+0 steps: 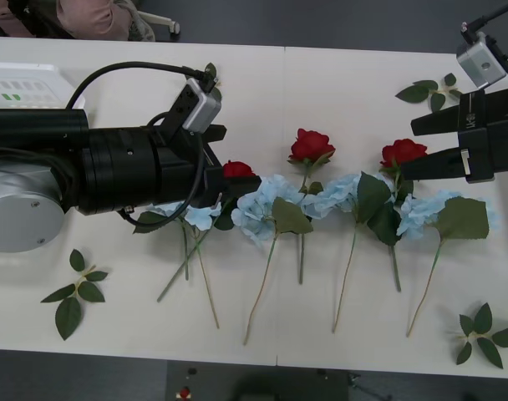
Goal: Put the red flowers into the right box and the blue flowers into the left box
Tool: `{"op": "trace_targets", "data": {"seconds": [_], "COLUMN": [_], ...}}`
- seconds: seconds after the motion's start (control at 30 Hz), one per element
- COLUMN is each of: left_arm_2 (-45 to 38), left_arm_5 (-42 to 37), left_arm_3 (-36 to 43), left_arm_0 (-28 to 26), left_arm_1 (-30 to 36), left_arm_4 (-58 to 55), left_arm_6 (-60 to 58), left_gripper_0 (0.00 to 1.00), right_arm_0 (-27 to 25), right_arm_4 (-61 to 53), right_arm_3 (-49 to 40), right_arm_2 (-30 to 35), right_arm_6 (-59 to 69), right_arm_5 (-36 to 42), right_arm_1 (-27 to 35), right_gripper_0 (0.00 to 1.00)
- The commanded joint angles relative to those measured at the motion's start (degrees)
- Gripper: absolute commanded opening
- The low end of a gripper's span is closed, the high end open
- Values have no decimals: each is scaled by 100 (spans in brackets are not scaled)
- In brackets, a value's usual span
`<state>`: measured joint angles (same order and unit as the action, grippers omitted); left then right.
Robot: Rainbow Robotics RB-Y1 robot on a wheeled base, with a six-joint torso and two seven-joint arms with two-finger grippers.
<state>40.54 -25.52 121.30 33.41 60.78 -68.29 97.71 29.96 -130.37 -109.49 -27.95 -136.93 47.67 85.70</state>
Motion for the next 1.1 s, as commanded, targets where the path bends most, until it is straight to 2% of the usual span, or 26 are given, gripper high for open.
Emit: {"op": "trace_targets", "data": {"seconds": [0.03,0.17,0.2,0.3,0.37,0.43,0.47,0.57,0.6,0.67,0.73,0.87,0.97,1.0,1.1], "left_arm_2": [7,7,253,235,165,-37,-336,-1066,-1611,-2331,-2621,-2692,-2560,-2472,-2164], "left_arm_5": [65,65,56,381,821,680,311,-718,-1623,-2888,-3469,-3908,-3917,-3917,-3917], "left_arm_3": [86,86,-45,-81,-81,-10,104,192,148,-160,-529,-1619,-2454,-2893,-3535], "left_arm_0": [95,95,-335,-502,-625,-599,-555,-555,-555,-555,-555,-485,-318,-177,131], "left_arm_1": [145,145,-22,-119,-48,171,426,734,760,655,532,330,31,-136,-382], "left_arm_4": [-9,-9,-17,-9,-105,-149,-307,-703,-905,-1178,-1327,-1661,-1933,-1942,-1802], "left_arm_6": [64,64,64,73,-94,-428,-806,-1404,-1764,-2142,-2415,-2907,-3170,-3170,-3170], "left_gripper_0": [100,100,100,100,100,100,100,100,100,100,100,100,100,100,100], "right_arm_0": [-96,-69,-69,-69,-87,-122,-175,-324,-509,-869,-1203,-2205,-2908,-3251,-3796], "right_arm_4": [301,1083,1356,1971,2507,2753,2955,3237,3360,3562,3843,4555,4915,5109,5513], "right_arm_3": [33,218,297,473,657,816,1009,1273,1378,1343,1070,-142,-960,-1285,-1637], "right_arm_2": [-26,449,695,1301,1802,2031,2189,2338,2453,2708,2918,3393,3490,3490,3446], "right_arm_6": [-220,-273,-325,-405,-378,-281,17,606,1090,2232,3032,4588,5862,6477,7154], "right_arm_5": [120,850,1228,2291,3284,3776,4225,4752,4972,5209,5262,4866,4269,3838,2994], "right_arm_1": [-247,-466,-554,-756,-941,-1029,-1108,-1196,-1240,-1310,-1380,-1433,-1442,-1442,-1503], "right_gripper_0": [100,100,100,100,100,100,100,100,100,100,100,100,100,100,100]}}
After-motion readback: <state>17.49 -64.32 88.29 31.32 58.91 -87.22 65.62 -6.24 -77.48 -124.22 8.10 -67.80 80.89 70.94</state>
